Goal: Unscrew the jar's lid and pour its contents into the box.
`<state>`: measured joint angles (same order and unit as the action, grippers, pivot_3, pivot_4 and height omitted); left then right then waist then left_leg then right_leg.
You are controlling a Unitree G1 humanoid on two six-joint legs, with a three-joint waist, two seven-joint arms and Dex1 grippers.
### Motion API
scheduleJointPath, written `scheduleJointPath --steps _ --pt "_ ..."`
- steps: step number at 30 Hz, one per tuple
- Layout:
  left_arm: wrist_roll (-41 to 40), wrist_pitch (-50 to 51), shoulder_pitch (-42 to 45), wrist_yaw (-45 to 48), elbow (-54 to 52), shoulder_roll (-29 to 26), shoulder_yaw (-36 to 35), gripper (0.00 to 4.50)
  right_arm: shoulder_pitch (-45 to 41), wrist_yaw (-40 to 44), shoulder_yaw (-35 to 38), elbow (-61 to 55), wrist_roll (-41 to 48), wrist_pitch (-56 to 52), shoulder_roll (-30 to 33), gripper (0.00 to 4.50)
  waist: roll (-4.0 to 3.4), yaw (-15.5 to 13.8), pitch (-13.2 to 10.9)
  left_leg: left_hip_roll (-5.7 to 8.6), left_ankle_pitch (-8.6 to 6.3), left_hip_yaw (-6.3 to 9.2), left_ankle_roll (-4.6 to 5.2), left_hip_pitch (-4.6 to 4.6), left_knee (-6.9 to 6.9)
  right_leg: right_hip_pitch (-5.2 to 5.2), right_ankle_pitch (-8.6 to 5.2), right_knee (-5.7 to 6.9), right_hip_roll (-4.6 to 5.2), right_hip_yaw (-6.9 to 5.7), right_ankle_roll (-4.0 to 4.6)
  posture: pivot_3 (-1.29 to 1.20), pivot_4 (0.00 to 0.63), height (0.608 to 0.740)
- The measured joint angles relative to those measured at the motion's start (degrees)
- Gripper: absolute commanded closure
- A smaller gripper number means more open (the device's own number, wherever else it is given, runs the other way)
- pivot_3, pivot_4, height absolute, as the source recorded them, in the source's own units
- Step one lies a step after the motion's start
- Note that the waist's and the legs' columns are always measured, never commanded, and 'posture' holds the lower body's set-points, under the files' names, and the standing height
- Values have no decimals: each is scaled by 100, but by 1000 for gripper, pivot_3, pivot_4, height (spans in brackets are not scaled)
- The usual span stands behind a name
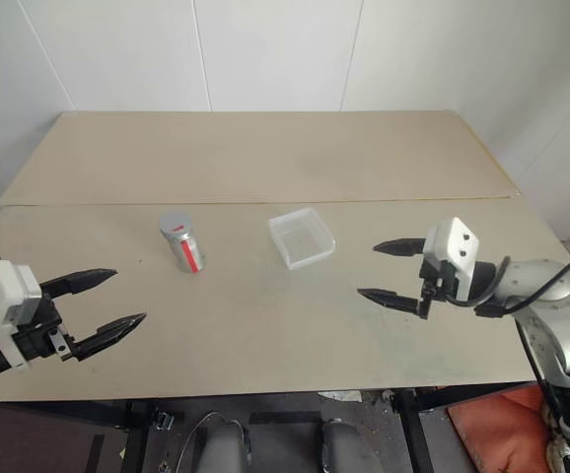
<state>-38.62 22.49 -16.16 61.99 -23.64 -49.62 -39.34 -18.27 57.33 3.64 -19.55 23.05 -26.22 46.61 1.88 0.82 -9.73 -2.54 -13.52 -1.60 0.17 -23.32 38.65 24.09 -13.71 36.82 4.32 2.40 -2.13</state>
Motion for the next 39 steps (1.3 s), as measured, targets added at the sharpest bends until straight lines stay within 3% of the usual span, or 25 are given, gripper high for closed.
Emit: scheduleJointPath --steps 12,18,22,31,39 --pt "66 -3 157 -552 -227 448 313 21 -214 -4 -20 87 85 58 -38 0 0 -1 0 1 0 0 0 0 0 -1 1 1 1 1 0 0 150 740" --pt "640 80 764 -1993 -483 1223 1293 21 -294 14 -10 85 83 74 18 0 2 -16 1 3 0 4 0 -1 3 -5 2 2 1 1 0 0 150 740" --pt "734 497 1112 -2836 -673 1517 1595 21 -667 173 37 96 309 -1 116 0 2 9 2 2 0 5 0 1 4 -4 2 7 -1 5 0 0 150 740" --pt "1304 1252 1486 -5004 -1338 2881 2544 21 -1029 650 -25 328 527 -36 137 0 7 -12 5 7 0 10 1 2 8 -10 3 7 3 3 -1 0 150 740" --pt "2491 1217 1835 -6358 -1249 3769 3311 21 -1191 755 -92 439 520 30 109 0 8 -21 4 12 0 13 1 0 10 -12 3 5 3 2 0 0 150 740"
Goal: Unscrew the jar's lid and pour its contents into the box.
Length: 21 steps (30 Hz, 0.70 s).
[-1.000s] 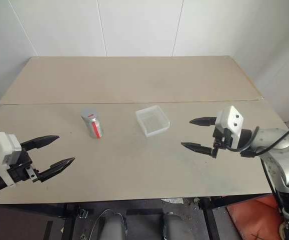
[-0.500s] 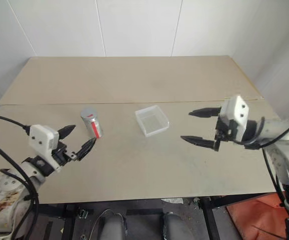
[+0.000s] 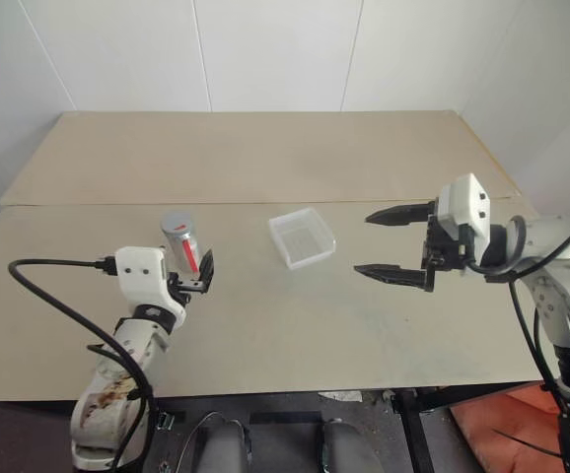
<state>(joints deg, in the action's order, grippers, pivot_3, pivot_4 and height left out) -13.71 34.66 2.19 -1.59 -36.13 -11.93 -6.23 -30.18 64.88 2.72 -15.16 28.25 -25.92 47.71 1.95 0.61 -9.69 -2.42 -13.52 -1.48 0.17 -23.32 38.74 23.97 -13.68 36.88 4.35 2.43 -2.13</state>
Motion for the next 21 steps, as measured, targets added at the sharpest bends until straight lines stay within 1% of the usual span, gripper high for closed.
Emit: scheduleJointPath --steps 4,6,11,21 --pt "484 -144 95 -343 244 239 249 21 -15 8 0 32 -1 30 -5 0 0 1 0 1 0 1 0 0 0 1 0 0 0 0 0 0 150 740" --pt "624 -135 286 -589 354 509 250 21 -20 9 0 52 -1 44 -8 0 0 -4 0 2 0 2 0 -1 2 -1 0 1 1 -1 0 0 150 740" --pt "967 -155 509 -920 577 786 305 21 -37 4 8 62 -1 51 -10 0 0 -6 0 3 0 3 0 -2 1 0 0 0 1 0 0 0 150 740" --pt "1443 -369 1014 -1211 1387 1054 378 21 -37 -26 43 54 3 51 -7 0 1 -13 0 5 0 5 0 -4 1 1 0 -1 2 -1 -1 0 150 740"
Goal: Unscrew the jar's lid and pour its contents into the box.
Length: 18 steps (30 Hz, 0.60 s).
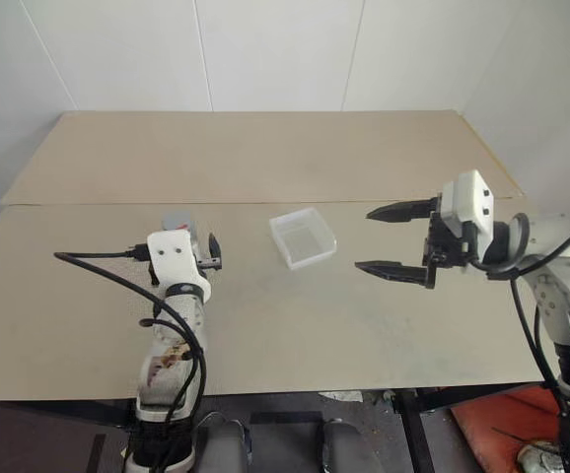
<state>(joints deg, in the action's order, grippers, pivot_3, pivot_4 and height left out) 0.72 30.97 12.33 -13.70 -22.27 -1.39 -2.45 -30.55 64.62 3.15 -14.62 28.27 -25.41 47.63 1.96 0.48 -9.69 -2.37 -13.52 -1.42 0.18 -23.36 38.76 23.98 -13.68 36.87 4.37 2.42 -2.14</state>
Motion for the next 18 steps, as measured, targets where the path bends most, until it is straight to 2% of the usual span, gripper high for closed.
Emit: scheduleJointPath --steps 18 --pt "450 -970 719 -580 1413 457 -66 21 44 -100 72 -89 10 -1 12 0 1 -61 0 6 0 2 0 -2 0 -1 1 -1 3 0 -2 0 150 740"
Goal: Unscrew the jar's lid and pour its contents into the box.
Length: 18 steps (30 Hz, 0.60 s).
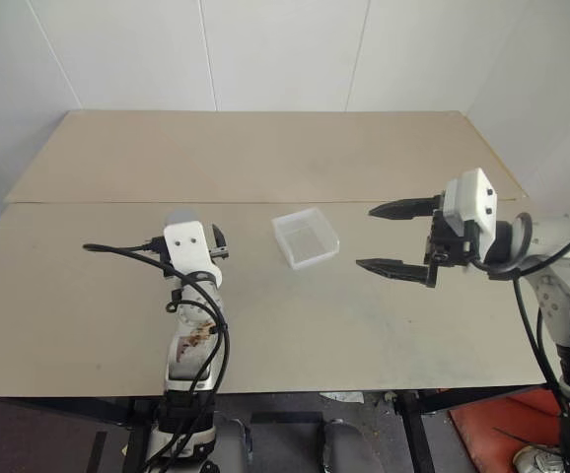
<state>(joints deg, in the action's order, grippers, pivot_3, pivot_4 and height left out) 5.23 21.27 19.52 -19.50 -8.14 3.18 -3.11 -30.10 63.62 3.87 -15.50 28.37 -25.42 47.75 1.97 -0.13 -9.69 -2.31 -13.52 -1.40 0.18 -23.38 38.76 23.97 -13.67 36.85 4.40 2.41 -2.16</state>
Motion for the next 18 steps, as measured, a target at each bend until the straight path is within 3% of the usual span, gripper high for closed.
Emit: scheduleJointPath --steps 1,4,7,9,12,18 --pt "4 -15 23 -14 27 2 -9 21 1 0 0 -6 2 0 0 0 0 0 0 0 0 0 0 0 0 0 0 0 0 0 0 0 150 740" --pt "19 -154 32 -28 120 -1 -21 616 6 -1 12 -18 10 -1 0 0 0 -3 0 0 0 0 0 0 0 0 0 0 0 0 0 0 150 740" --pt "20 -271 41 -37 226 -4 -47 1635 52 -3 48 -69 50 -3 0 0 0 -17 0 1 0 0 0 0 0 0 0 0 1 0 0 0 150 740" --pt "17 -346 69 -33 307 -13 -72 2065 101 -5 93 -107 121 -6 0 0 0 -31 0 1 0 1 0 0 0 0 0 0 1 0 0 0 150 740" --pt "4 -463 139 -17 449 -28 -141 2388 132 -17 135 -144 214 -18 0 0 0 -44 0 2 0 0 0 0 0 0 0 0 1 0 -1 0 150 740" --pt "-143 -642 238 350 571 -219 -210 2418 185 -148 166 -278 359 -103 -8 0 0 -41 0 1 0 0 0 -1 0 2 0 0 0 0 -1 0 150 740"
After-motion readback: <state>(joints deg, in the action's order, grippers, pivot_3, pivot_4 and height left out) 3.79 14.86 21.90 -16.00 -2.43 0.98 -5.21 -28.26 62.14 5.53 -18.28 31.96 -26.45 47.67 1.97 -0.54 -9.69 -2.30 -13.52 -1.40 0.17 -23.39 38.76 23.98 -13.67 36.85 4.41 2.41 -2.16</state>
